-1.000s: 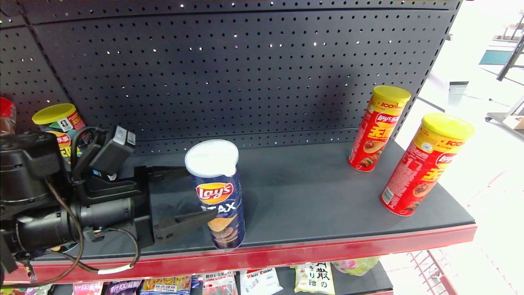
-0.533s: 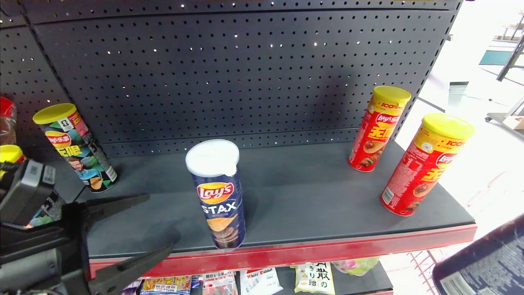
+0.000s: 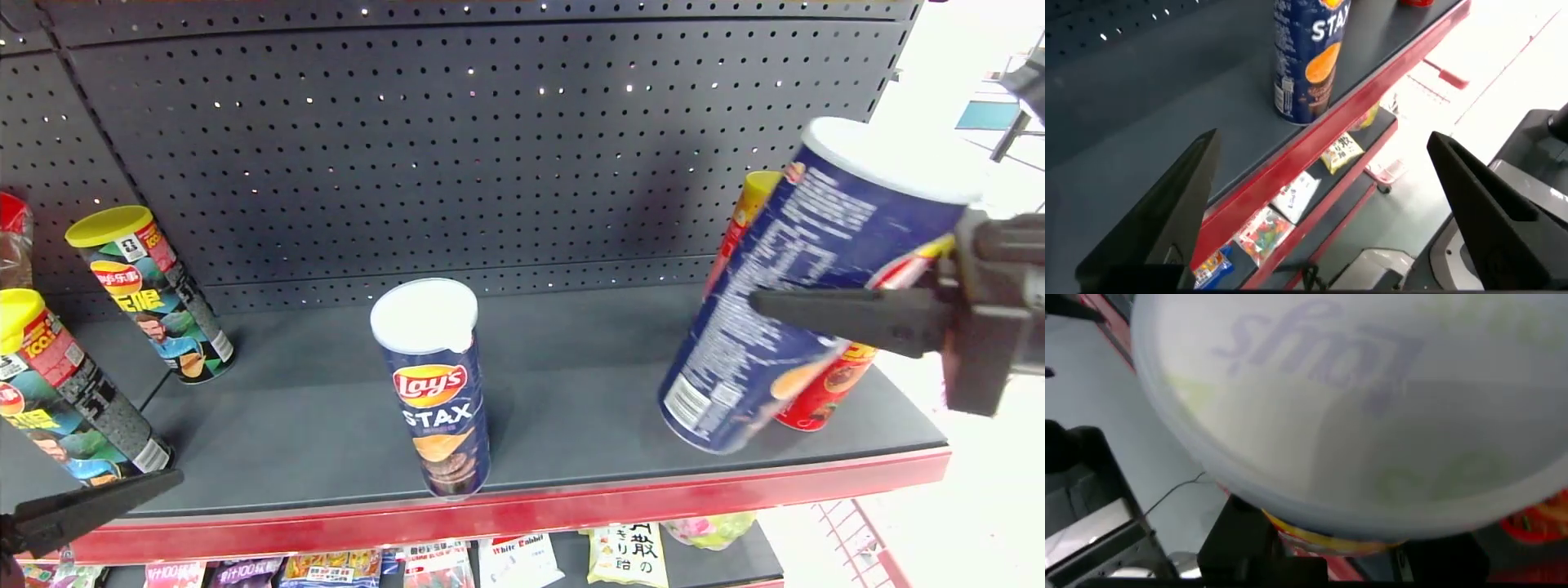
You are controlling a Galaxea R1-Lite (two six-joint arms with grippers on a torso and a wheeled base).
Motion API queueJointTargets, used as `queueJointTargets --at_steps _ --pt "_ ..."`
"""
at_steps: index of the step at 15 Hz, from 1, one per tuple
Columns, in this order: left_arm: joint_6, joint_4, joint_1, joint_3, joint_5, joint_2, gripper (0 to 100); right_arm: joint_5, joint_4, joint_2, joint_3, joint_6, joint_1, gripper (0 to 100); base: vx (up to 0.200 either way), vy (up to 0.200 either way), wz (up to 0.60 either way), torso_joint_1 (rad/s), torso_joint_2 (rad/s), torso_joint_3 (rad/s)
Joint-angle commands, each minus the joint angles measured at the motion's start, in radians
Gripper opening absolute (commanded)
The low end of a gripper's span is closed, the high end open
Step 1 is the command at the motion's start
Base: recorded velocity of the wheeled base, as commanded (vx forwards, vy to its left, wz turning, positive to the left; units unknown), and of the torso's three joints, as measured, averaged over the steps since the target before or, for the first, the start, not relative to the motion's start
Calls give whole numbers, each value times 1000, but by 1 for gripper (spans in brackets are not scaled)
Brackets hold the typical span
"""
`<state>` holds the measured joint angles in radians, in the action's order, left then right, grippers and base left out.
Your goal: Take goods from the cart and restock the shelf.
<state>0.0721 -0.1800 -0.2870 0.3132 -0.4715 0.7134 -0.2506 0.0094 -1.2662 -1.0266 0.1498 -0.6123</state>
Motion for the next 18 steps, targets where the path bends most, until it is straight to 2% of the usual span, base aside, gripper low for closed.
queueJointTargets --at_steps 1,9,18 --pt "0 11 0 6 2 -54 100 1 -124 -216 -33 2 -18 0 0 0 0 0 0 0" --pt "3 59 0 21 14 -95 100 -6 -134 -450 -237 7 -21 0 0 0 0 0 0 0" --pt "3 77 0 27 30 -94 100 -9 -134 -653 -451 39 -81 0 0 0 0 0 0 0"
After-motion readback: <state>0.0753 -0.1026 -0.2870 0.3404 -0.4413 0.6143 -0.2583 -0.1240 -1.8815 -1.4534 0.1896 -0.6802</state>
